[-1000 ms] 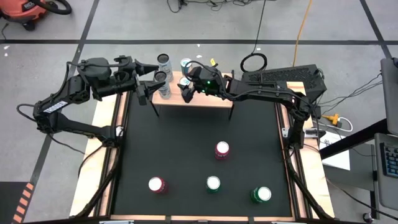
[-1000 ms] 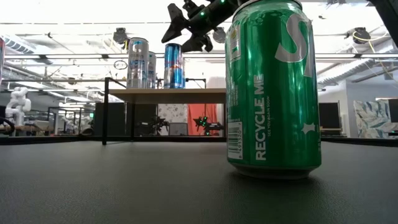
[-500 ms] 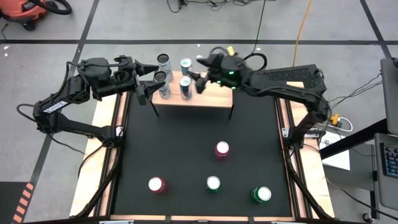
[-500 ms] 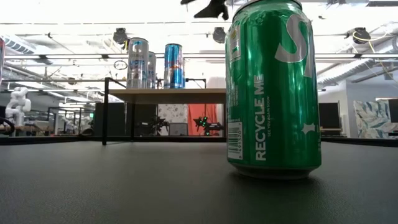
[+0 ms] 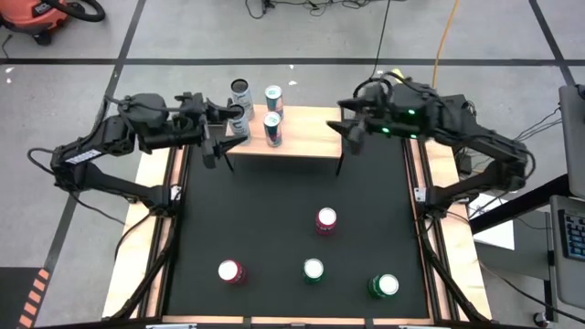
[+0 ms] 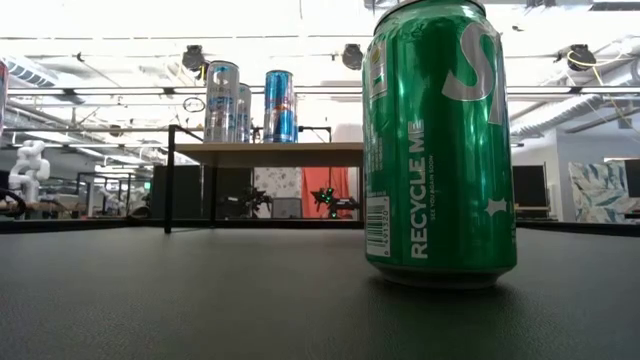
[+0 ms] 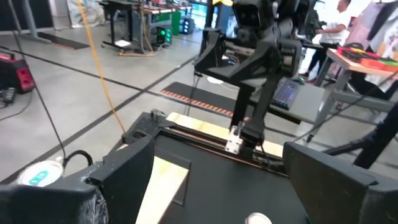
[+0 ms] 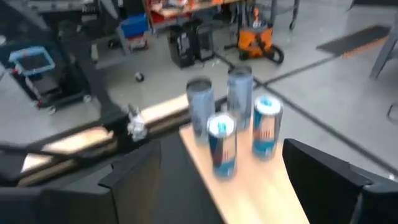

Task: Place canned beverage on shelf
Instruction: Put the right orange soda can on the shelf

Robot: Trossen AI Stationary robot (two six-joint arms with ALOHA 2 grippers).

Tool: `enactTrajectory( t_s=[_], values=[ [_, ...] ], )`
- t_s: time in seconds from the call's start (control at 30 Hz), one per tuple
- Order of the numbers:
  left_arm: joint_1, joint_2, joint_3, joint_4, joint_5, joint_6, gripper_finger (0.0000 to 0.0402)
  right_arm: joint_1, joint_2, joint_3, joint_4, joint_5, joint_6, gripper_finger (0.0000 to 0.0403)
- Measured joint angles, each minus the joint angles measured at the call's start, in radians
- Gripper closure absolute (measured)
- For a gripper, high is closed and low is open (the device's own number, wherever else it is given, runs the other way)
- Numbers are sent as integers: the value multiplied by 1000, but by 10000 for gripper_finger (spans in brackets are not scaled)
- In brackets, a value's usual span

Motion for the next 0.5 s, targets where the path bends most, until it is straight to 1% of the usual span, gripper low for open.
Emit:
enactTrajectory(
  t_s=[0.07,0.23,0.4,0.5],
  values=[
    [-25,11,0,0,-21,-1,43,16,-38,0,-72,-7,19,90],
    [-100,44,0,25,-66,-26,43,45,-100,0,-217,-73,42,90],
    [-194,87,0,57,-125,-27,43,74,-119,0,-323,-123,42,90],
    [-239,121,0,55,-134,-28,43,89,-123,0,-371,-155,66,90]
  ],
)
